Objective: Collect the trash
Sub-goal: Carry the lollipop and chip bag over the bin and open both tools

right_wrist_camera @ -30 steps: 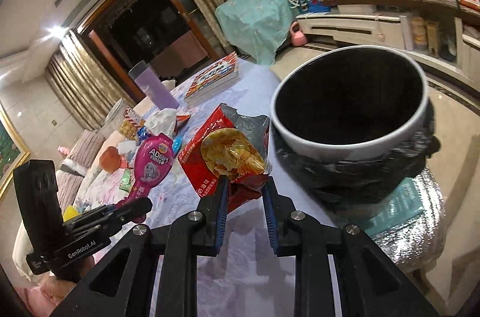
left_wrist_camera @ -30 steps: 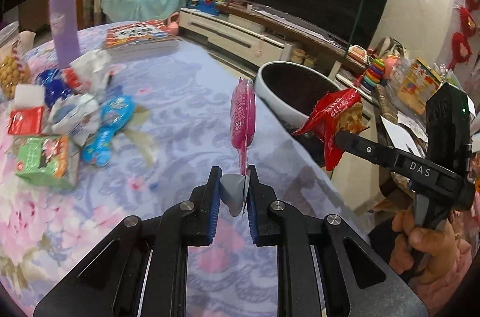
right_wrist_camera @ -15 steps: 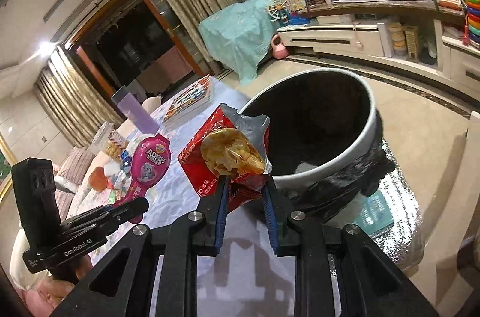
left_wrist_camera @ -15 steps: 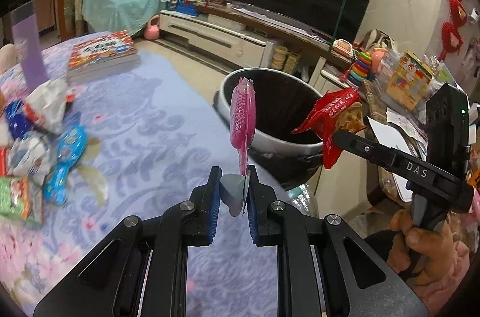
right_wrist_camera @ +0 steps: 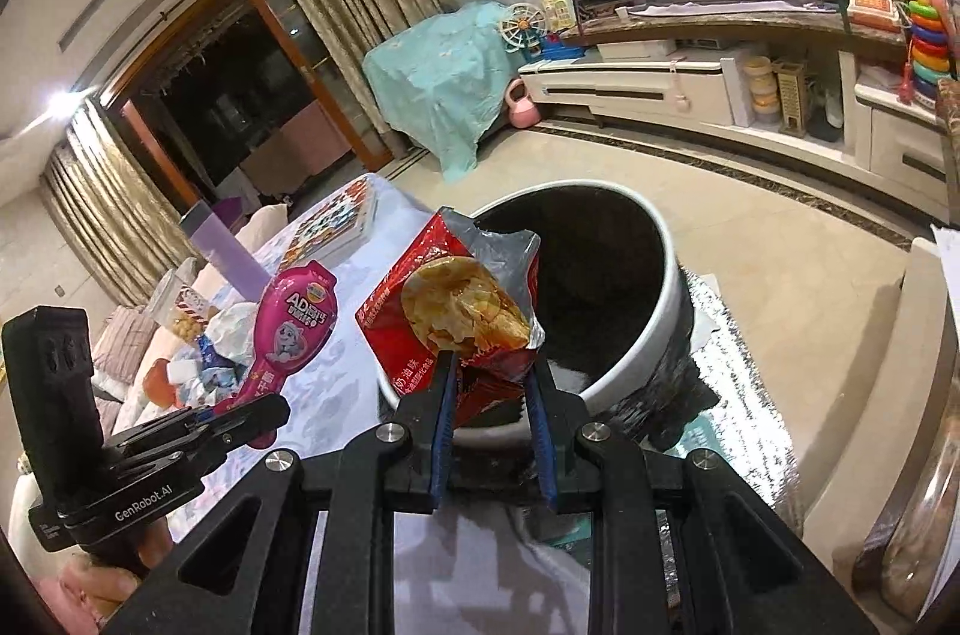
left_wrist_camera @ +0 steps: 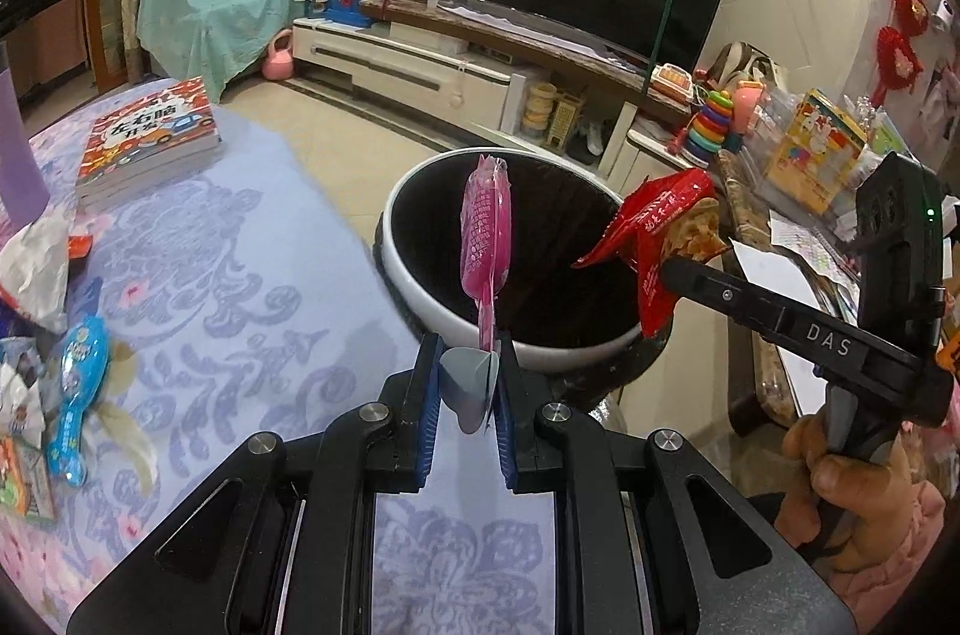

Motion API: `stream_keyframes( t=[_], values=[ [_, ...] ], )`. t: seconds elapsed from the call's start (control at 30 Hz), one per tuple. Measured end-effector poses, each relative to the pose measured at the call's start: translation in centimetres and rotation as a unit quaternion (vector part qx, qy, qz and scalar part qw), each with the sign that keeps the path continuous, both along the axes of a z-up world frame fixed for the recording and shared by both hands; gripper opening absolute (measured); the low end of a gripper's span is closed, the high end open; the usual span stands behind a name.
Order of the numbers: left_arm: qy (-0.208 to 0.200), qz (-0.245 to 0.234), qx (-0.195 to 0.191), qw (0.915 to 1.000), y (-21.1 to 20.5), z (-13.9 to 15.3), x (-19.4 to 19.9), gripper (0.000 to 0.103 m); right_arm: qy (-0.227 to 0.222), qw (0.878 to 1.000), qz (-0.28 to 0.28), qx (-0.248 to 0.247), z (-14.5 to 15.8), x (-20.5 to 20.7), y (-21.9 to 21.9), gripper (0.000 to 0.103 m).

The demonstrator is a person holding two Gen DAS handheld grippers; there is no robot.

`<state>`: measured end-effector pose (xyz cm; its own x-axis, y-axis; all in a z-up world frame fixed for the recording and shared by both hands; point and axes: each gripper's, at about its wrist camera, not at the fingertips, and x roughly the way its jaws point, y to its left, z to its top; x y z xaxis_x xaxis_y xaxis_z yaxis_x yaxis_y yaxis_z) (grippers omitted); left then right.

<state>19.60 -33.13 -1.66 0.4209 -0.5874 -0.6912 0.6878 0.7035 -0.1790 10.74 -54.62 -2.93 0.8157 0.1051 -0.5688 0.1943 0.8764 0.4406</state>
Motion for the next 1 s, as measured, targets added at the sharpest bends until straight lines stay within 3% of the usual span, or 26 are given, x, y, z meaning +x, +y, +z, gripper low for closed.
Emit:
stream_keyframes(
  t=[0.93, 0.97, 1.0],
  values=[
    [0.026, -0.014, 0.023, 0.9993, -4.8, -0.7, 3.5, 0.016, 0.041, 0.999, -0.006, -0.028, -0.2, 3.4, -2.6, 0.023],
    [0.027, -0.015, 0.023, 0.9992, -4.9, -0.7, 3.6, 0.019, 0.043, 0.999, -0.005, -0.026, -0.2, 3.5, -2.7, 0.023],
    [0.030, -0.016, 0.024, 0.9991, -5.0, -0.8, 3.7, 0.028, 0.043, 0.999, -0.004, -0.023, -0.2, 3.7, -2.9, 0.023]
  ],
)
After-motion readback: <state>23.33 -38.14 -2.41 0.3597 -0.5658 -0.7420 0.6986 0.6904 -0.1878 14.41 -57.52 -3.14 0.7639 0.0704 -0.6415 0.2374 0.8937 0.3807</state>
